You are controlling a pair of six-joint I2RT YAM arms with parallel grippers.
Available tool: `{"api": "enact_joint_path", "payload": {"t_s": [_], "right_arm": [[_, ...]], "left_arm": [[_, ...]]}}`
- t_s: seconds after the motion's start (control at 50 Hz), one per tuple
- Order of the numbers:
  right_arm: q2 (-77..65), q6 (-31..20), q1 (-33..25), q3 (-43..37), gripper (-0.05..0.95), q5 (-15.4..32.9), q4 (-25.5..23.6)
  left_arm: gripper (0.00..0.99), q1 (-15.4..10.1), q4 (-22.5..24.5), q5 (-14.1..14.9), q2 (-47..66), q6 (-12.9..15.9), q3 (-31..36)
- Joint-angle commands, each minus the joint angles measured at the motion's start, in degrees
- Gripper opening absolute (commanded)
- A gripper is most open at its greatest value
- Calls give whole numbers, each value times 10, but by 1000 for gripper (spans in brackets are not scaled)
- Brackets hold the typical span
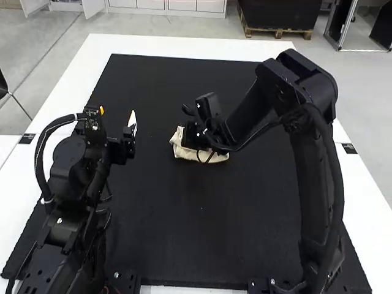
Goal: Fold the towel.
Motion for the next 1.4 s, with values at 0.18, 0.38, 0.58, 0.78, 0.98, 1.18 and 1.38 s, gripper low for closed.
{"api": "enact_joint_path", "payload": {"t_s": [0.18, 0.38, 0.58, 0.78, 0.98, 1.18, 1.38], "right_arm": [[29, -2, 19, 16, -16, 5, 1], [46, -5, 35, 20, -16, 5, 2], [49, -10, 48, 30, -16, 5, 0], [54, -12, 51, 30, -16, 5, 1], [65, -17, 52, 32, -16, 5, 0], [83, -25, 50, 32, -16, 8, 2], [81, -30, 48, 30, -16, 9, 0]], "left_arm": [[913, 0, 4, 8, -5, 2, -1], [913, 0, 4, 8, -5, 1, -1], [913, 0, 4, 8, -5, 1, -1], [913, 0, 4, 8, -5, 1, -2], [913, 0, 4, 8, -6, 1, -1], [913, 0, 4, 8, -5, 1, -1], [913, 0, 4, 8, -5, 1, -1]]}}
